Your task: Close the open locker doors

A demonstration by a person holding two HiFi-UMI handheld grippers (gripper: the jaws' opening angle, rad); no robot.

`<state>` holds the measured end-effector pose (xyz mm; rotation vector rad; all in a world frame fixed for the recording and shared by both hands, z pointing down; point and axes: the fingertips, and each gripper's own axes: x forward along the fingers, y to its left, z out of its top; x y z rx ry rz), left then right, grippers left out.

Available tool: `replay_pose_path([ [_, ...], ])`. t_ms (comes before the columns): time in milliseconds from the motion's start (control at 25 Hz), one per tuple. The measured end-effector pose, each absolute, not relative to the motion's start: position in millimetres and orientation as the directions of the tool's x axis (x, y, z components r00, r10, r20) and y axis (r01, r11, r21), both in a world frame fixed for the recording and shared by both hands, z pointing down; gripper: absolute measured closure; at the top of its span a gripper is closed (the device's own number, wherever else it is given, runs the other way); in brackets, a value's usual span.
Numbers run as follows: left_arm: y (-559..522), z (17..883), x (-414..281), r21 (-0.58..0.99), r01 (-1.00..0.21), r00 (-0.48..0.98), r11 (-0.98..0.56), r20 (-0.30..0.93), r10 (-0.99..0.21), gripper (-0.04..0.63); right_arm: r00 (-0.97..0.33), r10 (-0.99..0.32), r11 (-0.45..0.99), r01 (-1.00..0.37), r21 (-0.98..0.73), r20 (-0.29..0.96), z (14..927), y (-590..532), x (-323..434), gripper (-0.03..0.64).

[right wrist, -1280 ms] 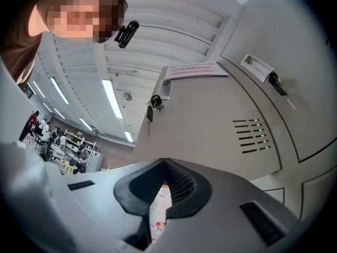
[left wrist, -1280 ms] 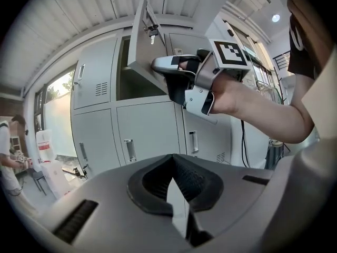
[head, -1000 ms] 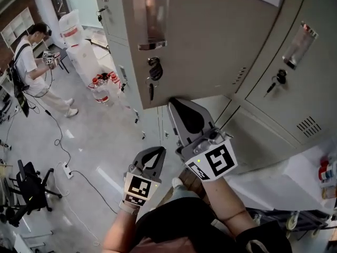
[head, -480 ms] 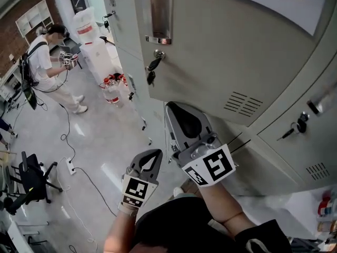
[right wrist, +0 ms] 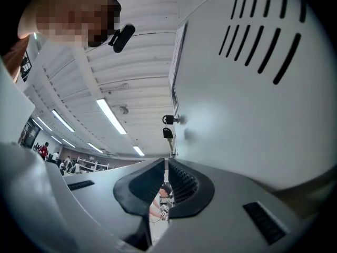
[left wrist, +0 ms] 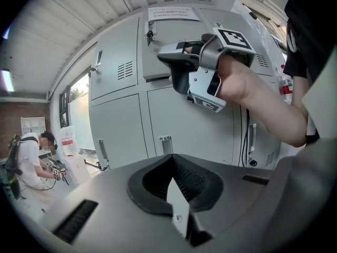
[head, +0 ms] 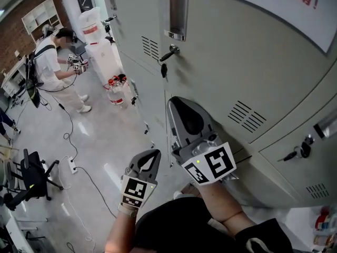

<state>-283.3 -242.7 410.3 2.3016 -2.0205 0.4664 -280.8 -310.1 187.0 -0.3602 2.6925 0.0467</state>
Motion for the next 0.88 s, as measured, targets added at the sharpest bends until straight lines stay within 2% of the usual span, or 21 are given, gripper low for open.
replay_pose_path([
  [560, -252, 417, -301, -0.158, -0.982, 0.056, -0.1, 0.265, -0.963, 0.577, -0.861, -0.26, 0.964, -0.259, -0.065, -0.437, 181, -332, -290, 0.569],
  [880, -246, 415, -307, -0.153, -0.985, 0.044, -0.085, 0.254, -0.966, 0.577, -0.884, -0.24, 0.97, -0.236, -0.061, -0.402, 194, -327, -297, 0.569],
])
